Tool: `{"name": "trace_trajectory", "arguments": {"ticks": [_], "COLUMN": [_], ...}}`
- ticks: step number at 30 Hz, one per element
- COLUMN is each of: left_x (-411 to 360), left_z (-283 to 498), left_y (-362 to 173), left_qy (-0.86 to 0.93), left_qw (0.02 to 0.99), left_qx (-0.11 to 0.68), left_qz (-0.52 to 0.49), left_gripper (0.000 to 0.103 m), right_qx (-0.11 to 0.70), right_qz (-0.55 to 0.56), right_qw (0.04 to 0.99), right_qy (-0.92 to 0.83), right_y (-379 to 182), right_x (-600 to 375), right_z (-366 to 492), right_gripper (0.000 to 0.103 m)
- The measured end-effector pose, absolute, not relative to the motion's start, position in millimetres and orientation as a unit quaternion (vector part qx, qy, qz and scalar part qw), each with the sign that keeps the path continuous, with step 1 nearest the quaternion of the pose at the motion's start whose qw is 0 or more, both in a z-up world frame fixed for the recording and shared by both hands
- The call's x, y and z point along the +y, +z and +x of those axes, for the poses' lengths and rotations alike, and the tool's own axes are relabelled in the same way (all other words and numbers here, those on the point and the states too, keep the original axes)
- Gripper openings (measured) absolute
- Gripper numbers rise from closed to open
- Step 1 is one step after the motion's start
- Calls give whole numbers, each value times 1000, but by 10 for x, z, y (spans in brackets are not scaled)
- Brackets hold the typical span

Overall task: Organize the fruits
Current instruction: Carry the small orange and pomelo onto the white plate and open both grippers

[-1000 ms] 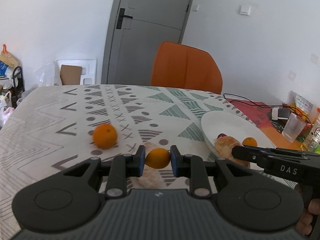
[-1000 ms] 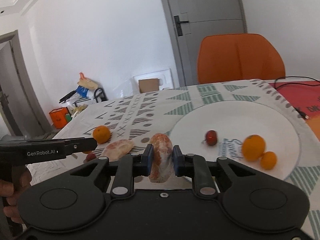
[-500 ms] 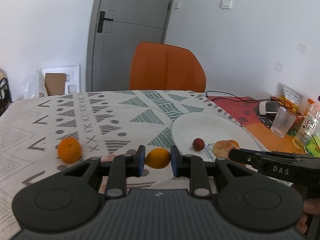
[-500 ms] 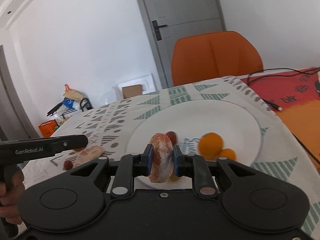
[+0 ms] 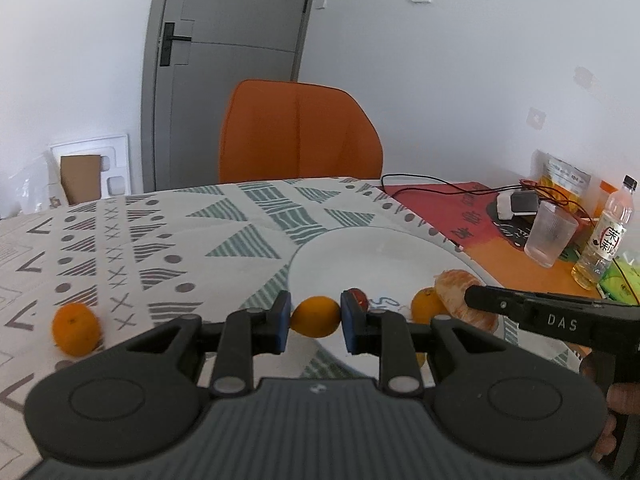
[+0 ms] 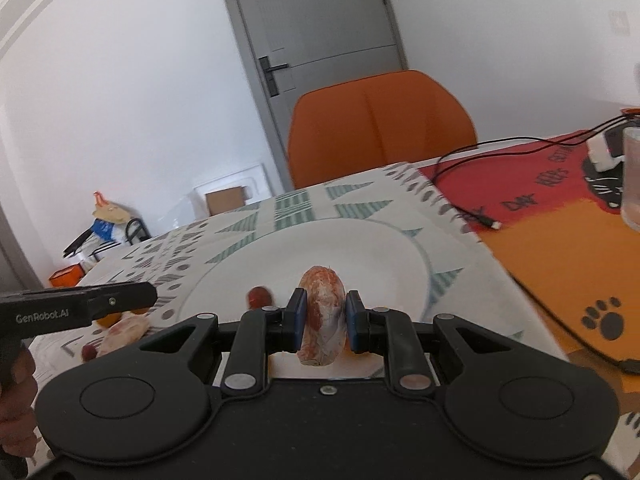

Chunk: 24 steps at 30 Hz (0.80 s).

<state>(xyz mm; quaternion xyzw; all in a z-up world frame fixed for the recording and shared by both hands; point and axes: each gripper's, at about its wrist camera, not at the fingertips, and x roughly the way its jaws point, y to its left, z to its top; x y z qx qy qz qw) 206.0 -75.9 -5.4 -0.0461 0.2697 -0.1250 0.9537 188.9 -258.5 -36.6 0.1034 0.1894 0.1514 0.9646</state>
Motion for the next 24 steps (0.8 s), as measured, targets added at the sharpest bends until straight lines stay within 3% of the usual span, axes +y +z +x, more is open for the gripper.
{"name": "trace_trajectory", "arguments": {"ticks": [11,16,24], "left_x": [-926,-979,-1013], "left_z": [2252,2303,2333], "left_y": [-104,-102,-118], "left_qy": [-143,-151,-152], "left_qw": [950,949,948], "left_qx": [275,274,275], "left_qz": [-40,-39,-43], "left_gripper": [25,25,28], "right_qx": [178,155,178], "right_qz": [98,100,123], "right_qw": [971,977,970], "right_qy": [125,104,115], "right_y": [-303,-237,-332], "right_x": [-2765,-2797,-2841], "right_z": [2093,2111,2008], "right_gripper": [19,34,34]}}
